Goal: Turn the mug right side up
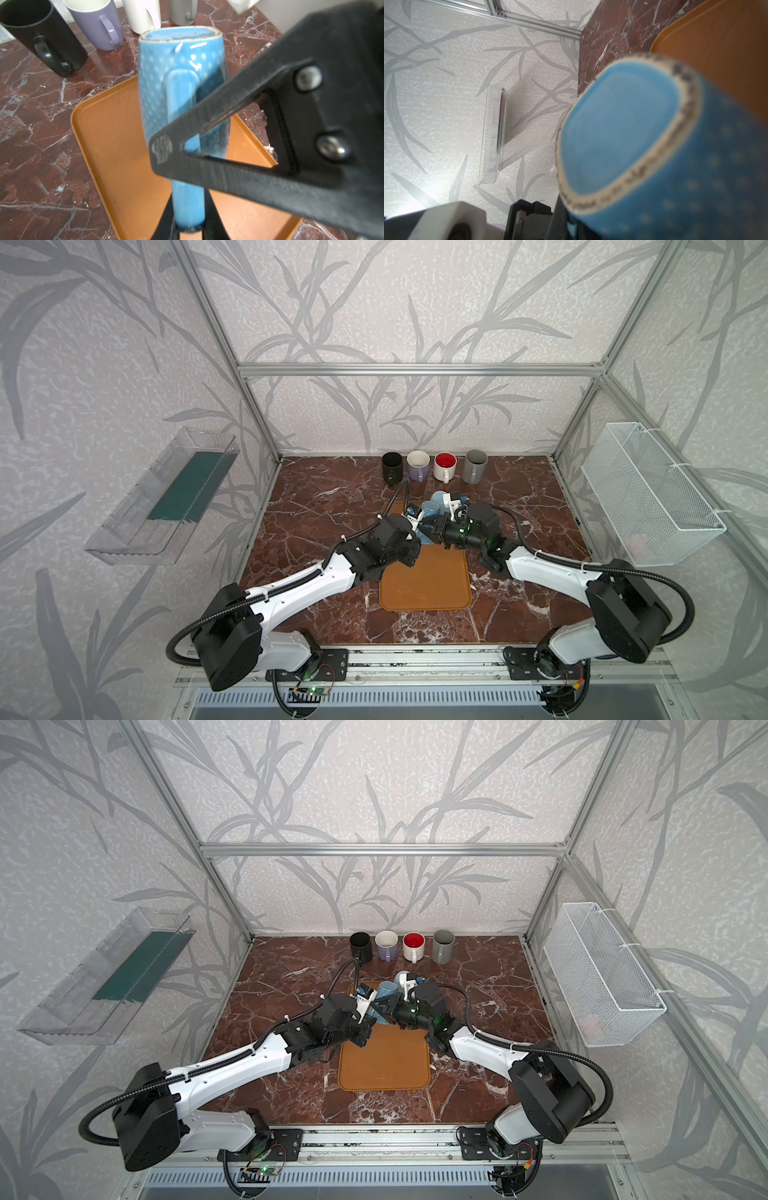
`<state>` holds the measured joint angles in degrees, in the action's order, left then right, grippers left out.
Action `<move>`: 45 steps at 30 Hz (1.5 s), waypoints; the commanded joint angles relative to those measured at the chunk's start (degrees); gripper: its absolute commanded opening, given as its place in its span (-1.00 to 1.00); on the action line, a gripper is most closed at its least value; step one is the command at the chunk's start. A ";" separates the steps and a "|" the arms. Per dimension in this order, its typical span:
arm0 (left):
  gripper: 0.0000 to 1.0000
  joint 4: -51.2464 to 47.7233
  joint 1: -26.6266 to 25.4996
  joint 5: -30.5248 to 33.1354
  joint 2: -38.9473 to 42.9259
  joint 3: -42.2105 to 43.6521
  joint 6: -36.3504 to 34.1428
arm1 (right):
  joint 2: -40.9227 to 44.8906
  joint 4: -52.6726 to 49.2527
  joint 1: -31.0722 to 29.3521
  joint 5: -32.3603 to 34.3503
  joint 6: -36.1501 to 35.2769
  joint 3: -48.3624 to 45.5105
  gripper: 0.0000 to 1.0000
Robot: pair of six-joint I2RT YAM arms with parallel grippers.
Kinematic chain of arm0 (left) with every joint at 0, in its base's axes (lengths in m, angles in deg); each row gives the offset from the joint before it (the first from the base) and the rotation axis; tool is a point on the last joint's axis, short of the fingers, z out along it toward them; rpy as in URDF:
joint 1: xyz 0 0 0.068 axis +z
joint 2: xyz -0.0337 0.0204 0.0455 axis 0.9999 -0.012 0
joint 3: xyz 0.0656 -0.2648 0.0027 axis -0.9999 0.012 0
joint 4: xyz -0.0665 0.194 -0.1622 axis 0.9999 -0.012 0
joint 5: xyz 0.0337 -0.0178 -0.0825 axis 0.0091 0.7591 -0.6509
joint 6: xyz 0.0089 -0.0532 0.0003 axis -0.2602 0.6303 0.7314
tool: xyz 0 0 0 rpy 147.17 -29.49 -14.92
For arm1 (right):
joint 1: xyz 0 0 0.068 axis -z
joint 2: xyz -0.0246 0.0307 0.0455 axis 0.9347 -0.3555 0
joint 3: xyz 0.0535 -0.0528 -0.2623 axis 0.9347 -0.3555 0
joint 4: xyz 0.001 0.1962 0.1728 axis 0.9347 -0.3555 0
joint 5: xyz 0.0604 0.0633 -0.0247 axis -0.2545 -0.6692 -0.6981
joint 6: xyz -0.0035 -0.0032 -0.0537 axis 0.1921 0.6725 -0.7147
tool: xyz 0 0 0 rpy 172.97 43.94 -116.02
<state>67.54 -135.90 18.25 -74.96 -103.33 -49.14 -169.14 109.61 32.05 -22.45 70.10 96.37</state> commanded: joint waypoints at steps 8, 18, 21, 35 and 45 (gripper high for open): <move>-0.64 4.46 0.44 4.04 1.58 1.05 -2.92 | -2.19 7.49 -0.54 0.29 7.56 -2.77 -1.00; -0.57 4.99 0.45 4.29 1.82 1.30 -3.66 | -5.18 14.36 -0.94 -0.45 12.26 -3.22 -1.00; -0.56 4.92 0.44 4.58 1.97 1.34 -3.85 | -5.50 15.07 -1.23 -0.45 12.75 -3.12 -1.00; -0.53 5.00 0.50 3.46 2.62 1.41 -4.99 | -5.66 15.39 -1.42 -1.53 11.99 -2.51 -1.00; -0.55 3.20 0.50 2.01 1.72 1.35 -3.88 | -5.82 17.61 -1.47 -1.72 12.29 -2.40 -1.00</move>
<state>70.82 -135.53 20.61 -73.74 -101.80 -52.51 -174.89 122.68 31.11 -22.56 83.24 93.29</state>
